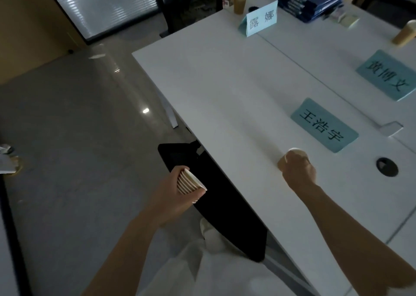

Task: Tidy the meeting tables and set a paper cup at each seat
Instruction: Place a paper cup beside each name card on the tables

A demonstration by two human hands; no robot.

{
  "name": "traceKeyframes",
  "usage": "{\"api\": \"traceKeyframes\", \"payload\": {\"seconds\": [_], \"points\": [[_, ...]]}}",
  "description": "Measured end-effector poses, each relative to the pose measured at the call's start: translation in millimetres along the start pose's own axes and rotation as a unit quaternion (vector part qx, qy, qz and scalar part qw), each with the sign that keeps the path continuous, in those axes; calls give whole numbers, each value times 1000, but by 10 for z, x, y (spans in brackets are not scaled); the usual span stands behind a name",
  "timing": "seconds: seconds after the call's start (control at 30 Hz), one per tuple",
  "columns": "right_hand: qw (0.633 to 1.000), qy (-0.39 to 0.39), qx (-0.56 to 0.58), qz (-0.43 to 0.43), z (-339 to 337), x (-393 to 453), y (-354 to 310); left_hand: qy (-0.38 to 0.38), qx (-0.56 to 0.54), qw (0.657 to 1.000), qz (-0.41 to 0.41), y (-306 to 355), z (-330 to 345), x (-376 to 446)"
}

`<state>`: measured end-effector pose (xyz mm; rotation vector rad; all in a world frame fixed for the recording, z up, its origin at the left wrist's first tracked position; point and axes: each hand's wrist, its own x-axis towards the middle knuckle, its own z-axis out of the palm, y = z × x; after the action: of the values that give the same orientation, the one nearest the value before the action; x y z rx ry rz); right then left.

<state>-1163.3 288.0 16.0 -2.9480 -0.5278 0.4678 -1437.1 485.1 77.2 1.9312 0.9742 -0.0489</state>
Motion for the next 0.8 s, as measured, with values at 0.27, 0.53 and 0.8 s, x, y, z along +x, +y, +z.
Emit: {"api": "traceKeyframes", "payload": {"seconds": [0.27,0.53,0.8], "points": [[1000,17,-10,10,-181,151,-232,-49,-19,999,5,4,-80,446],[990,-19,112,-88,-299,180,-1409,-27,-72,997,-6,-199,-667,1027],[950,-164,223,-141,72,309,-3245,59,-106,992,-24,-770,-2044,1756]]}}
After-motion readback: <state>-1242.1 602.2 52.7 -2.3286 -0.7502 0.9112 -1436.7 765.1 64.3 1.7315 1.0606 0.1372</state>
